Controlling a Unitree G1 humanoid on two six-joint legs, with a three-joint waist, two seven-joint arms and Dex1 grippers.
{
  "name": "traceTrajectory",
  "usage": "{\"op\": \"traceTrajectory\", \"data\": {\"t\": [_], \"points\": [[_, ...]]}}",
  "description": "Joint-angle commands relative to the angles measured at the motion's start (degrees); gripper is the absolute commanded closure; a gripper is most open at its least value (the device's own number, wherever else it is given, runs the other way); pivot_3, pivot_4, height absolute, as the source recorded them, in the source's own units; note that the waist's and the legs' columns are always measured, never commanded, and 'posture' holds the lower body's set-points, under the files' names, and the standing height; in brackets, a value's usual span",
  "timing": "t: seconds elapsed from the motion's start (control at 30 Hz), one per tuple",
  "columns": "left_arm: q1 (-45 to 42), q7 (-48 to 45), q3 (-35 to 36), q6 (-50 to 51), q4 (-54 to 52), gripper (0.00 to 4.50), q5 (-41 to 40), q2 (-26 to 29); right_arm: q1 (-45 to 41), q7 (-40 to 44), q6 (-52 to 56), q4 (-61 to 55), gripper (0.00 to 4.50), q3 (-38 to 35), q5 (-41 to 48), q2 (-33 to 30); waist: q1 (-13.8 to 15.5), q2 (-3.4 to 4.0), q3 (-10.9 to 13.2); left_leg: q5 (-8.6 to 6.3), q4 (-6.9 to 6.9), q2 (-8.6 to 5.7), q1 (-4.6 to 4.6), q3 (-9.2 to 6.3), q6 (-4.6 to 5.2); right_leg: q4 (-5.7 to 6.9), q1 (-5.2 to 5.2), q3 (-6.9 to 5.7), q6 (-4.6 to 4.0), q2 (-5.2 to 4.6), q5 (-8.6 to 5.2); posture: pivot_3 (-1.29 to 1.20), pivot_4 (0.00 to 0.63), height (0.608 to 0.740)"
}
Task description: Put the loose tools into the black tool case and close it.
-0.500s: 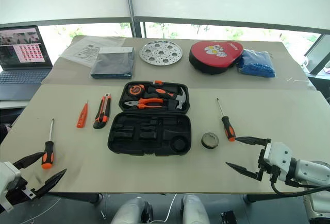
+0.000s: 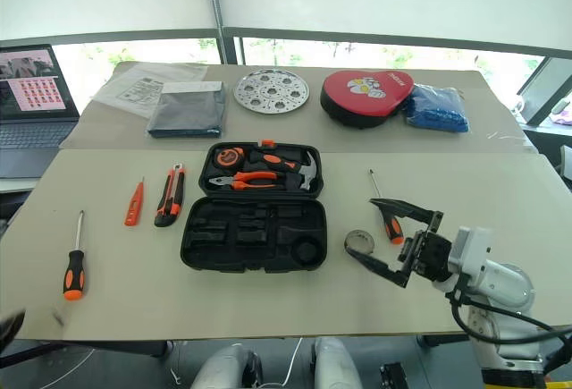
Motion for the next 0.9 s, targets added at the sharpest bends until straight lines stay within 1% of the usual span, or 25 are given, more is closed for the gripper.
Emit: {"op": "traceTrajectory", "data": {"t": [0.03, 0.13, 0.2, 0.23, 0.27, 0.3, 0.33, 0.37, 0.43, 0.5, 0.57, 0.6, 0.67, 0.7, 0.73, 0.8, 0.83, 0.87, 0.9], "points": [[-1.8, 3.8, 4.0, 5.5, -1.8, 0.20, -6.8, 2.3, -1.1, 2.6, -1.2, -1.7, 0.00, 0.5, 2.3, 0.5, 1.0, 0.04, 0.0, 0.01, 0.02, -0.01, 0.03, -0.04, -0.02, 0.01, -0.07, -0.03, -0.17, 0.00, -0.10, 0.00, 0.150, 0.740], [-4.5, 6.6, 4.8, 9.8, -3.4, 0.20, -11.1, 5.4, -2.1, 3.5, -0.7, -1.3, 0.00, 0.6, 2.8, 0.7, 1.7, 0.10, 0.1, 0.03, 0.05, -0.02, 0.26, -0.04, -0.05, 0.09, -0.02, -0.06, -0.27, -0.05, -0.14, 0.00, 0.150, 0.740], [-8.1, 10.8, 4.5, 14.5, -4.6, 0.20, -15.3, 9.5, -3.5, 3.4, 0.0, -1.4, 0.00, 0.6, 3.3, 0.9, 1.6, 0.06, 0.0, 0.05, 0.05, -0.01, 0.33, -0.03, -0.09, 0.13, 0.01, -0.03, -0.34, -0.02, -0.10, 0.00, 0.150, 0.740], [-11.2, 14.5, 3.3, 18.5, -5.0, 0.20, -18.2, 13.1, -4.2, 3.6, 0.9, -1.9, 0.00, 0.9, 4.1, 0.8, 1.5, 0.06, 0.1, 0.07, 0.04, -0.01, 0.41, -0.02, -0.12, 0.17, 0.11, -0.02, -0.37, -0.01, -0.09, 0.00, 0.150, 0.740], [-15.3, 20.8, 1.2, 23.4, -4.6, 0.20, -22.7, 16.9, -4.8, 3.8, 1.5, -2.5, 0.00, 1.3, 4.5, 0.7, 1.6, 0.06, 0.1, 0.08, 0.03, 0.00, 0.50, -0.02, -0.14, 0.20, 0.39, -0.02, -0.39, -0.01, -0.08, 0.00, 0.150, 0.740], [-18.2, 25.3, -0.2, 27.0, -4.2, 0.20, -25.9, 19.4, -5.1, 3.9, 1.8, -2.9, 0.00, 1.6, 4.7, 0.7, 1.7, 0.07, 0.1, 0.08, 0.01, 0.00, 0.60, -0.02, -0.14, 0.20, 0.50, -0.03, -0.39, -0.01, -0.07, 0.00, 0.150, 0.740], [-21.5, 31.8, -2.2, 30.2, -2.7, 0.20, -29.9, 21.0, -5.2, 3.7, 2.0, -3.1, 0.00, 1.8, 4.6, 0.7, 1.8, 0.14, 0.1, 0.09, -0.01, 0.00, 0.76, -0.09, -0.17, 0.22, 0.66, -0.06, -0.39, 0.00, -0.08, 0.00, 0.150, 0.740], [-25.1, 37.4, -3.8, 32.1, -1.3, 0.20, -31.1, 21.5, -5.1, 3.7, 1.8, -3.0, 0.00, 2.0, 4.2, 0.9, 1.7, 0.07, 0.1, 0.13, -0.04, 0.01, 0.80, -0.13, -0.23, 0.23, 0.69, -0.08, -0.41, -0.01, -0.08, 0.00, 0.150, 0.740], [-30.5, 44.0, -6.3, 32.8, 0.7, 0.20, -32.9, 21.0, -4.6, 3.9, 1.4, -2.7, 0.00, 2.2, 3.5, 1.1, 1.0, 0.10, 0.1, 0.14, -0.10, 0.01, 0.81, -0.11, -0.27, 0.19, 0.71, -0.02, -0.14, -0.07, 0.14, 0.00, 0.150, 0.740], [-33.9, 46.9, -9.8, 34.2, 1.6, 0.20, -33.5, 20.9, -4.4, 3.9, 0.9, -2.3, 0.00, 2.4, 2.9, 1.3, 0.4, 0.13, 0.1, 0.05, -0.17, 0.00, 0.81, -0.08, -0.44, 0.25, 0.63, 0.03, -0.10, -0.06, 0.17, 0.00, 0.150, 0.740], [-35.5, 49.3, -13.3, 36.9, 2.4, 0.20, -33.6, 21.0, -4.0, 4.5, 0.2, -1.5, 0.00, 2.2, 2.7, 1.4, -0.1, 0.13, 0.1, 0.19, -0.17, 0.07, 0.82, -0.08, -0.98, 0.24, 0.62, 0.00, -0.18, 0.03, 0.13, 0.00, 0.150, 0.740], [-35.8, 50.0, -14.6, 37.5, 2.4, 0.20, -32.5, 21.1, -3.8, 4.7, 0.1, -1.2, 0.00, 2.0, 2.7, 1.4, -0.2, 0.13, 0.1, 0.19, -0.22, 0.09, 0.82, -0.08, -1.04, 0.24, 0.60, -0.04, -0.23, 0.05, 0.09, 0.00, 0.150, 0.740], [-36.3, 51.6, -16.1, 38.1, 2.5, 0.69, -31.7, 20.5, -3.4, 5.2, -0.3, -0.9, 0.00, 1.7, 2.7, 1.4, -0.3, 0.13, 0.1, 0.17, -0.26, 0.16, 0.81, -0.08, -1.13, 0.21, 0.56, -0.07, -0.30, 0.11, 0.05, 0.00, 0.150, 0.740], [-36.3, 52.0, -16.9, 38.5, 2.4, 0.85, -31.4, 20.4, -3.2, 5.3, -0.3, -0.8, 0.00, 1.7, 2.7, 1.4, -0.3, 0.13, 0.1, 0.16, -0.27, 0.20, 0.81, -0.07, -1.16, 0.21, 0.56, -0.08, -0.33, 0.12, 0.03, 0.00, 0.150, 0.740], [-36.3, 52.4, -17.3, 38.9, 2.4, 1.32, -31.8, 20.1, -2.9, 5.3, -0.4, -0.8, 0.00, 1.7, 2.8, 1.4, -0.2, 0.13, 0.1, 0.16, -0.27, 0.24, 0.82, -0.07, -1.18, 0.21, 0.56, -0.10, -0.38, 0.11, 0.00, 0.00, 0.150, 0.740], [-36.1, 52.5, -17.9, 39.5, 2.7, 2.05, -31.8, 19.5, -2.7, 5.4, -0.5, -0.7, 0.00, 1.6, 2.7, 1.4, -0.2, 0.15, 0.1, 0.17, -0.26, 0.25, 0.82, -0.07, -1.21, 0.24, 0.56, -0.13, -0.41, 0.11, -0.02, 0.00, 0.150, 0.740], [-36.1, 52.6, -18.0, 39.4, 2.8, 2.34, -31.6, 19.1, -2.5, 5.5, -0.5, -0.5, 0.00, 1.6, 2.7, 1.5, -0.1, 0.16, 0.1, 0.17, -0.26, 0.25, 0.83, -0.07, -1.21, 0.26, 0.56, -0.12, -0.41, 0.10, -0.02, 0.00, 0.150, 0.740], [-36.1, 52.6, -17.8, 39.4, 2.7, 2.93, -31.2, 18.9, -2.4, 5.6, -0.6, -0.4, 0.00, 1.6, 2.6, 1.5, -0.1, 0.17, 0.1, 0.17, -0.26, 0.25, 0.88, -0.07, -1.22, 0.29, 0.59, -0.12, -0.42, 0.08, -0.02, 0.00, 0.150, 0.740], [-36.1, 51.8, -17.6, 38.7, 2.6, 3.12, -30.0, 19.2, -2.3, 5.7, -0.7, -0.2, 0.00, 1.5, 2.6, 1.5, 0.0, 0.18, 0.1, 0.16, -0.26, 0.25, 0.91, -0.07, -1.22, 0.29, 0.61, -0.11, -0.43, 0.06, -0.02, 0.00, 0.150, 0.740]]}}
